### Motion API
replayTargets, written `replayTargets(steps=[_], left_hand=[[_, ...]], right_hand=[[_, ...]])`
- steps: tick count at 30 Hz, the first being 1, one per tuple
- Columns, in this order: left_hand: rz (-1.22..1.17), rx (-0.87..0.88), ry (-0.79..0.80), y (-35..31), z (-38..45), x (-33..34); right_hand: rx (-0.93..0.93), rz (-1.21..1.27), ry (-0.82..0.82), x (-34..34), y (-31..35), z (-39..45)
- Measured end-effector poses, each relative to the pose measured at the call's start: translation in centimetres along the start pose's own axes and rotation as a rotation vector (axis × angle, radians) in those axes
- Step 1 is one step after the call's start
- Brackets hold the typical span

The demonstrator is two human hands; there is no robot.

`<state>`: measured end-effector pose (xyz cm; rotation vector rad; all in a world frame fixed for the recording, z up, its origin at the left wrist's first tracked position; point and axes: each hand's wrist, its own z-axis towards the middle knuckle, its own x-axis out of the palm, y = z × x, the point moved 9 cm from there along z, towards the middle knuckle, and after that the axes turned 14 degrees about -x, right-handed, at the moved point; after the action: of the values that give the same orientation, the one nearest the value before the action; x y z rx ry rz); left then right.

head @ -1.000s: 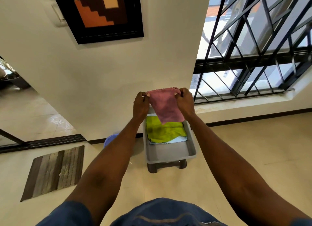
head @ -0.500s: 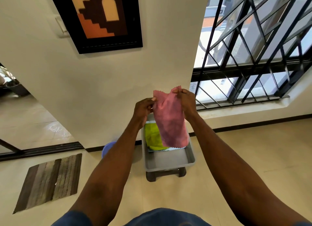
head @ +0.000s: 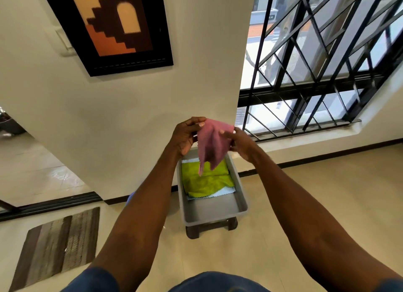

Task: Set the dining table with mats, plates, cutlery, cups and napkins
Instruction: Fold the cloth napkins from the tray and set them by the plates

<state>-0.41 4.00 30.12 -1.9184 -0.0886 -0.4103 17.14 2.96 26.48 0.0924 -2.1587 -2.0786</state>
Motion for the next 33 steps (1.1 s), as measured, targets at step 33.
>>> replayTargets(steps=[33], left_hand=[[0.254, -0.316, -0.235, 9.4, 0.4, -5.4]], right_hand=[[0.128, 0.027, -0.245, -2.3, -7.4, -2.7]])
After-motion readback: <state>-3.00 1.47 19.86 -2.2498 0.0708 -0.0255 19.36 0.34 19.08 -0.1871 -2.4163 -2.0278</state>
